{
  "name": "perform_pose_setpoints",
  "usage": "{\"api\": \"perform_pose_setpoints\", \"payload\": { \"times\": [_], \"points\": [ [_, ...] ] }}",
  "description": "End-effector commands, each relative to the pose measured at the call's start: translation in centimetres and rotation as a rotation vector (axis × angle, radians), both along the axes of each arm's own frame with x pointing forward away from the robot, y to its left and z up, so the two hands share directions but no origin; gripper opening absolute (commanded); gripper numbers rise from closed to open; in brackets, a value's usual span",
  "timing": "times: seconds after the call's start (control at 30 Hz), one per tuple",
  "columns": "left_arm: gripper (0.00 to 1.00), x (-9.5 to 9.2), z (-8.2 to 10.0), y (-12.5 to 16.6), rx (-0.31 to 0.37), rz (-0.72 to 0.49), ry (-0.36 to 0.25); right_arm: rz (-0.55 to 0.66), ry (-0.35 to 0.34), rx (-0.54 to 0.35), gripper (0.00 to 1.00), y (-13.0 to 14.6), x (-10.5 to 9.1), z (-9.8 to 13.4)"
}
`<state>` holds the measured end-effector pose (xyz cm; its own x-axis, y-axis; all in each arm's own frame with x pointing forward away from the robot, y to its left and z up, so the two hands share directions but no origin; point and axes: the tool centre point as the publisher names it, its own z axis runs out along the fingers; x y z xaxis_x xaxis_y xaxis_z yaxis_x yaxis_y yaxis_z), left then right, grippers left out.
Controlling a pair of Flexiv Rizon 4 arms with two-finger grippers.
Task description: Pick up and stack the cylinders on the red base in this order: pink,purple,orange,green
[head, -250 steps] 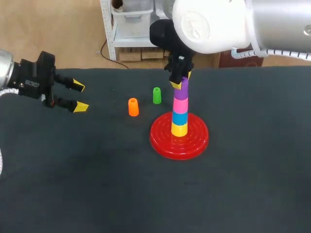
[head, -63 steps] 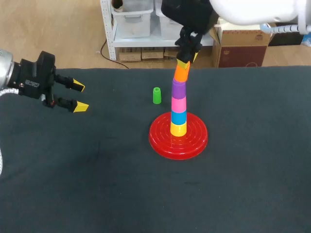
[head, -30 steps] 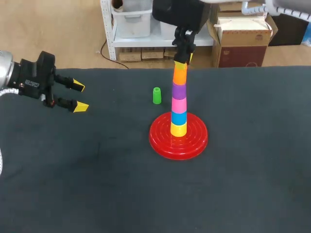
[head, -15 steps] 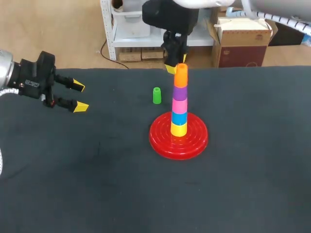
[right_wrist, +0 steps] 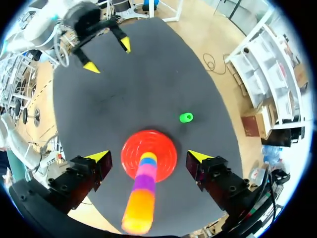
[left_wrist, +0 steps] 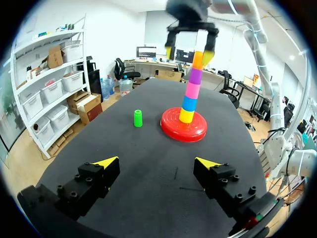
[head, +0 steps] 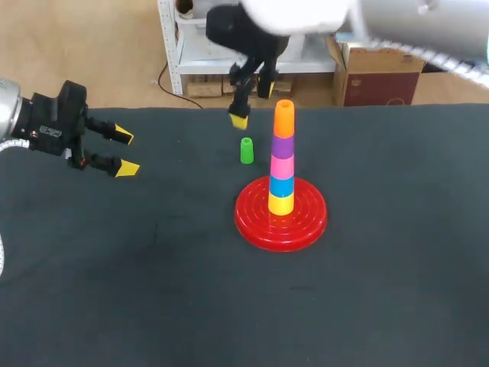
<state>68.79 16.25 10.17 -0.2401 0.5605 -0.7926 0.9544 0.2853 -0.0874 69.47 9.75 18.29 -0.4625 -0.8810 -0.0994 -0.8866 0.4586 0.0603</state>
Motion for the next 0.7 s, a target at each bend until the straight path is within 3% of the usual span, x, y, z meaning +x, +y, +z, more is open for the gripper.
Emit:
{"api": "perform_pose_setpoints", "payload": {
  "times": [0.03,0.4,0.7],
  "points": [
    [1.00,-0.1,-0.1,0.0,-0.003,0.002,-0.005,-0.039,0.065,-0.046,1.00,1.5,3.2,-4.2],
    [1.00,-0.1,-0.1,0.0,-0.003,0.002,-0.005,-0.143,0.052,-0.074,1.00,0.5,7.0,-10.7],
    [1.00,-0.1,-0.1,0.0,-0.003,0.002,-0.005,-0.167,0.104,-0.068,1.00,0.3,9.8,-13.6]
  ]
}}
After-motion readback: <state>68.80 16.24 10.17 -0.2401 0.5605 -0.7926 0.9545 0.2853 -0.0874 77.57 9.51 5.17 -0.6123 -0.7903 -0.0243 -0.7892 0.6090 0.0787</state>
